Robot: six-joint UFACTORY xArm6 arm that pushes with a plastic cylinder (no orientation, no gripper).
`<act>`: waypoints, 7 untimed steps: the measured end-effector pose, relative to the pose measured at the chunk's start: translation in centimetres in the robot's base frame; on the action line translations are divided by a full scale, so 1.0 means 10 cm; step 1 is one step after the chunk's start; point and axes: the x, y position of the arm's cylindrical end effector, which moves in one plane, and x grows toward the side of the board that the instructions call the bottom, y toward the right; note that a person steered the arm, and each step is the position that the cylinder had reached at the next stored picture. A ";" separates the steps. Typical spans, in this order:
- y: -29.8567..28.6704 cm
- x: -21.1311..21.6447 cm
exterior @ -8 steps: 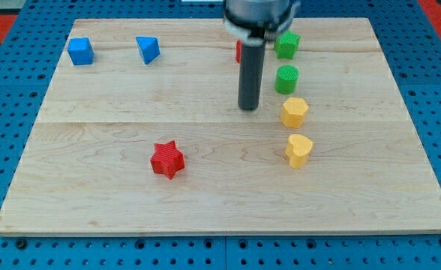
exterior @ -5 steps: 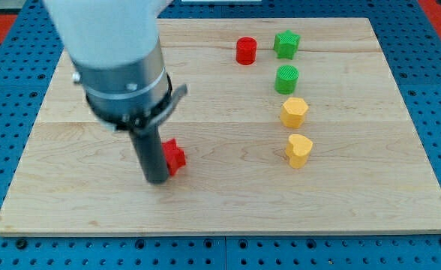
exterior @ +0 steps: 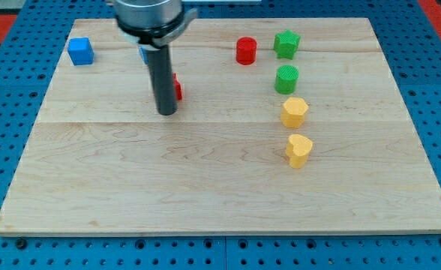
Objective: Move the red star in between the blue triangle and red circle
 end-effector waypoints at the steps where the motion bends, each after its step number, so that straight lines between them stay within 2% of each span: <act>1: -0.16 -0.27; 2: -0.09 -0.42; 4: 0.09 -0.27; 6: 0.46 -0.70; 7: 0.52 -0.60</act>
